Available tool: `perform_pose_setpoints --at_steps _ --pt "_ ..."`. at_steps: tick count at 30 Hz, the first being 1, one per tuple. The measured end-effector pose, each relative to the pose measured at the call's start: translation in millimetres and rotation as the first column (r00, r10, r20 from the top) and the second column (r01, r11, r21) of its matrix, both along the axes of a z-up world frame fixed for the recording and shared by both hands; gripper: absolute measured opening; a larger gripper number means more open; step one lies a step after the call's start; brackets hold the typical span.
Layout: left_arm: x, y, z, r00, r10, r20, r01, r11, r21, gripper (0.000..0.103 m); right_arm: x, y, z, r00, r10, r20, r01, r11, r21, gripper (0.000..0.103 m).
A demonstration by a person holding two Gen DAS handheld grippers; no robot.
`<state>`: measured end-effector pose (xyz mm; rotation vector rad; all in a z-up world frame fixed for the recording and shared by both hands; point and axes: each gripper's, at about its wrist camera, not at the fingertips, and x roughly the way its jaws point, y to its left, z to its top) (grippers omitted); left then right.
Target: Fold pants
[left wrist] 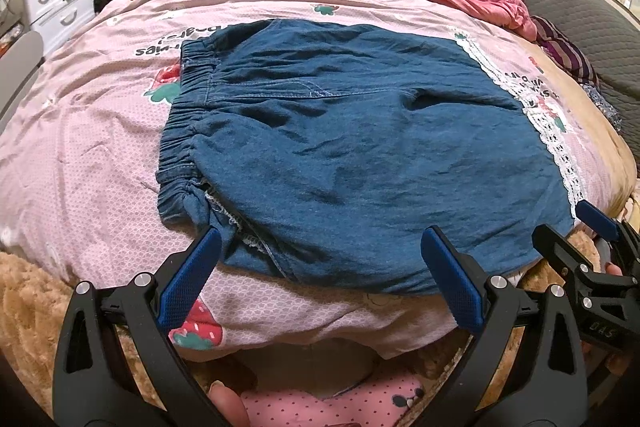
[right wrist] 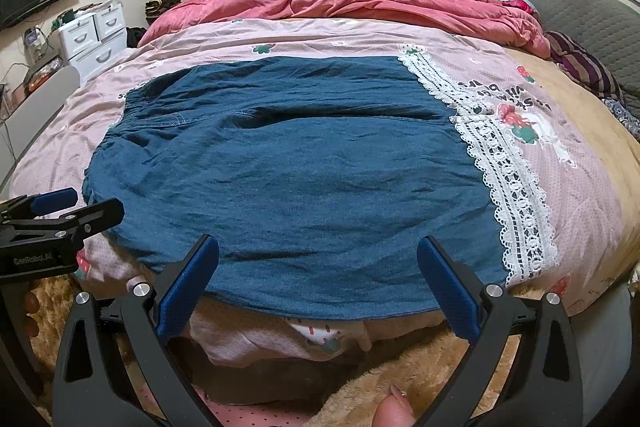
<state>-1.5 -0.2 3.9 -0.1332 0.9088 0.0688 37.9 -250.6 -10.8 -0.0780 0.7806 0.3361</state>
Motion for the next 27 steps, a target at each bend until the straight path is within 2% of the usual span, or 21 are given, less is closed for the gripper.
perform_pose_setpoints --at_steps 27 --pt "4.0 0.2 -1.3 1.000 0.007 -0.008 -0.007 1.000 0.001 0.094 3.4 1.9 -0.1 1.000 0.003 -0.009 -0.003 1.000 0.000 0.099"
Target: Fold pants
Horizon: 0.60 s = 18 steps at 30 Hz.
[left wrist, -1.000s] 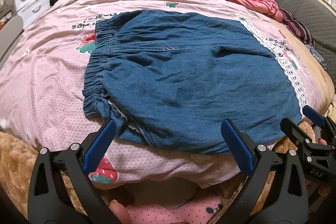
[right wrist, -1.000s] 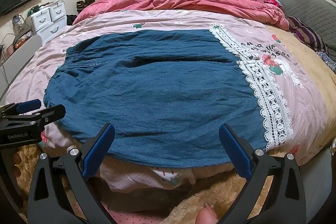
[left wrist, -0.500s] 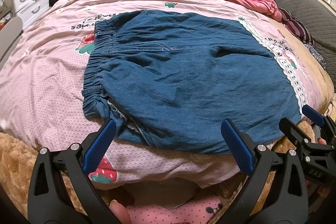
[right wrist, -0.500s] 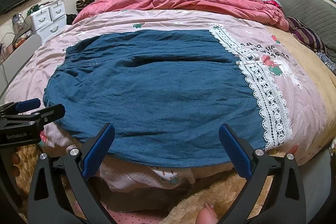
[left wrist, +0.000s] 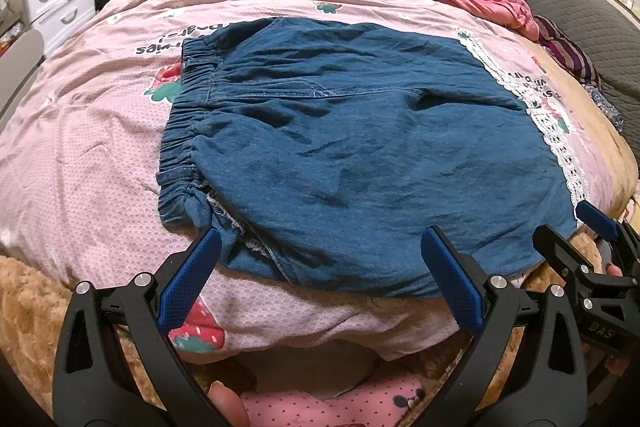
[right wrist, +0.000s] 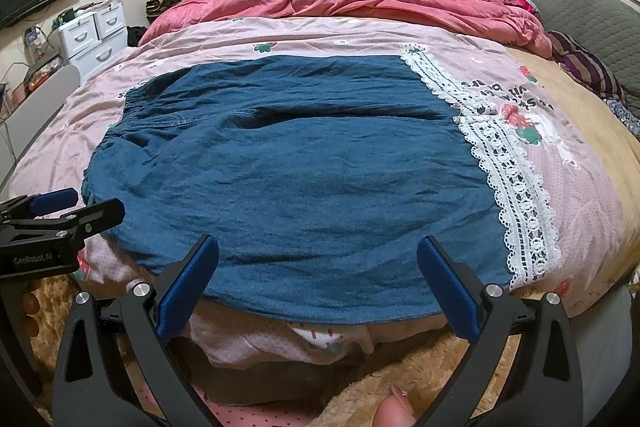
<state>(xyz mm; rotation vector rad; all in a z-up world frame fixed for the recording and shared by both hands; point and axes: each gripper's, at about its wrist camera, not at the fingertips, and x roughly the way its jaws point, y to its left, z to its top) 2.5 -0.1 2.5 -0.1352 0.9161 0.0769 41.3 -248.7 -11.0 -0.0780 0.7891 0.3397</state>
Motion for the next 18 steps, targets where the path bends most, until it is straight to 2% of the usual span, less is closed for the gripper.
perform_pose_setpoints --at_steps 11,16,18 --pt "19 7 1 1.000 -0.015 -0.014 0.015 1.000 -0.023 0.094 15 8 5 1.000 0.019 0.020 -0.019 1.000 -0.018 0.099" --pt "37 22 4 0.999 -0.015 -0.038 0.013 0.999 -0.042 0.094 34 12 13 0.999 0.043 0.018 -0.043 0.999 0.007 0.099" --pt "46 32 7 0.999 -0.012 -0.044 0.011 1.000 -0.024 0.094 42 15 17 0.998 0.052 0.026 -0.052 0.999 -0.001 0.099"
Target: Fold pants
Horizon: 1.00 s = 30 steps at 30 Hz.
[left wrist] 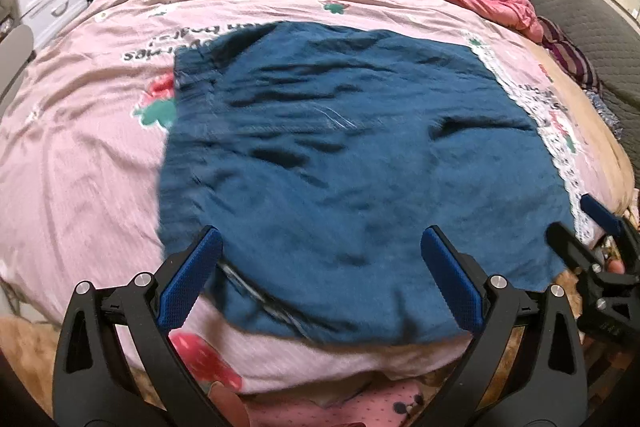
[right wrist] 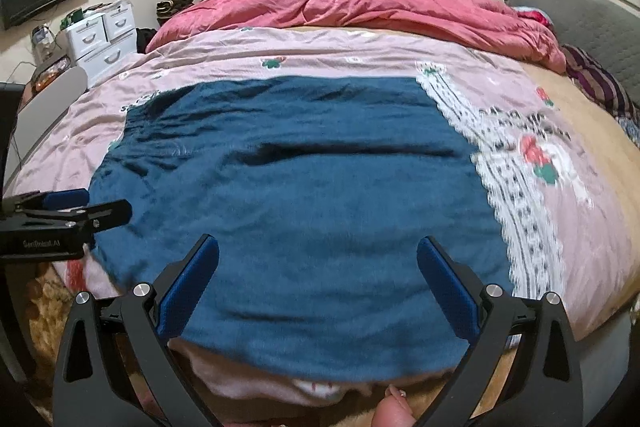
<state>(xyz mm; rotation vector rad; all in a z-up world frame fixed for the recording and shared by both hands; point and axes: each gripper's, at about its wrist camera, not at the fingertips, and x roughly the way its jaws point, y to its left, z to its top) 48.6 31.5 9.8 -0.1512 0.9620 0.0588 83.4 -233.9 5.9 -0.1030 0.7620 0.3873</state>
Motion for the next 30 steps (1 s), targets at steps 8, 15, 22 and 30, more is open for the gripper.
perform_pose_setpoints --at_steps 8,15,22,30 --pt "45 53 12 0.999 0.045 -0.014 -0.044 0.998 0.051 0.094 38 21 13 0.997 0.076 0.008 -0.076 0.997 0.001 0.099" --pt "87 103 9 0.998 0.062 -0.031 -0.059 0.994 0.089 0.094 71 54 22 0.990 0.133 0.050 -0.129 0.989 -0.074 0.099" --pt "115 143 -8 0.996 0.080 -0.035 -0.079 0.997 0.004 0.094 112 94 14 0.979 0.204 0.021 -0.200 0.973 -0.118 0.099" --pt "134 147 -16 0.997 0.055 -0.047 -0.057 0.997 -0.043 0.088 168 136 3 0.948 0.307 -0.081 -0.314 0.945 -0.095 0.099"
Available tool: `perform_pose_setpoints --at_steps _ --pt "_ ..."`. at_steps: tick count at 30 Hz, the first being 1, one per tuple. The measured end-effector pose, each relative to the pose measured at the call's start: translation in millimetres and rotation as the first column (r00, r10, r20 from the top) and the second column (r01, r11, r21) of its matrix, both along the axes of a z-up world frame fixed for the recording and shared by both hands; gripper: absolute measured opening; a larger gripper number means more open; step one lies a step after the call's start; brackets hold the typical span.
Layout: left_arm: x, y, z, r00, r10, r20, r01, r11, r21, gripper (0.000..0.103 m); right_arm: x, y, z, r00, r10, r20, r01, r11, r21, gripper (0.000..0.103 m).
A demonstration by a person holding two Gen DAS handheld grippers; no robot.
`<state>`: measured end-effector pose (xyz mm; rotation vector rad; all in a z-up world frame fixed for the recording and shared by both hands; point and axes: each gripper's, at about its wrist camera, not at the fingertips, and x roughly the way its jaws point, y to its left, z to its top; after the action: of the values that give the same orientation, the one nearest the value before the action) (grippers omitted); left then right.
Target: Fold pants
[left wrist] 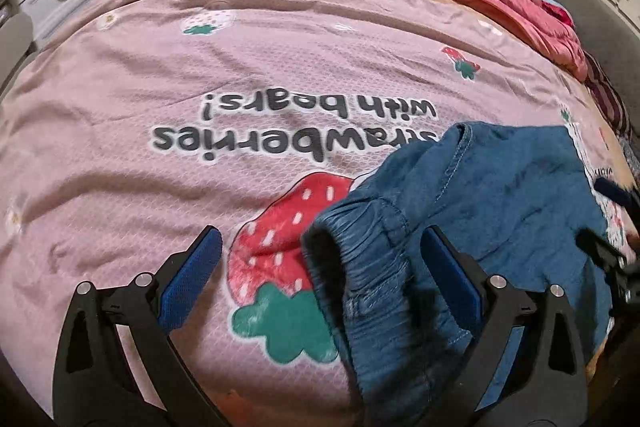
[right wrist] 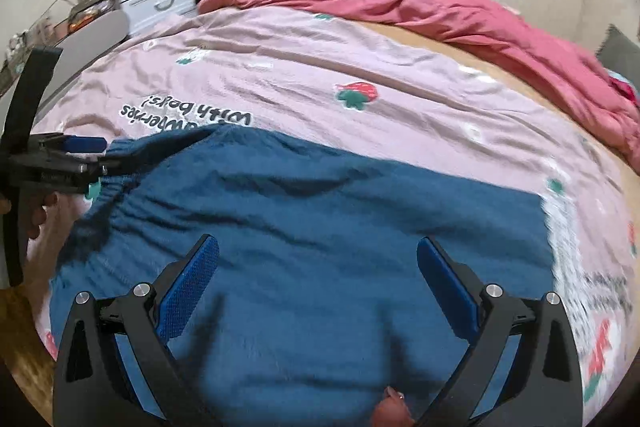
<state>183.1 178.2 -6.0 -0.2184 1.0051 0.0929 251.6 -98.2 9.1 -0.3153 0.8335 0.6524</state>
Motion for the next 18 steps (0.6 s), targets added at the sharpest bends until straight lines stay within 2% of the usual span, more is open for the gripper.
perform_pose_setpoints --at_steps 1,3,5,6,10,14,18 --pt "3 -1 -2 1.000 -0.010 -0.008 0.010 1.000 -0.004 0.077 7 4 -2 1.000 0.009 -0.019 -0.009 1.000 0.000 0.099" --pt "8 1 -7 1.000 -0.021 -0.013 0.021 0.999 -0.031 0.068 24 12 -9 0.999 0.007 -0.053 -0.007 1.000 -0.014 0.099" --pt "12 2 -10 0.999 -0.033 -0.016 0.032 0.998 -0.056 0.054 34 19 -14 0.998 0.019 -0.058 -0.021 0.999 -0.031 0.099" --pt "14 2 -12 0.999 -0.046 -0.013 0.045 0.996 -0.072 0.037 39 23 -16 0.998 0.023 -0.057 -0.025 0.999 -0.042 0.099" --pt "14 2 -9 0.999 -0.040 0.006 0.040 0.996 -0.082 0.031 50 30 -19 0.996 0.057 -0.072 -0.061 0.997 -0.056 0.099" --pt "4 -1 6 0.996 -0.069 0.055 0.074 0.993 -0.090 0.024 55 34 -6 0.993 0.107 -0.042 -0.108 0.994 -0.029 0.099" --pt "-12 -9 19 0.988 -0.112 0.103 0.117 0.992 -0.038 0.023 65 44 4 0.984 0.178 -0.012 -0.178 0.983 -0.044 0.099"
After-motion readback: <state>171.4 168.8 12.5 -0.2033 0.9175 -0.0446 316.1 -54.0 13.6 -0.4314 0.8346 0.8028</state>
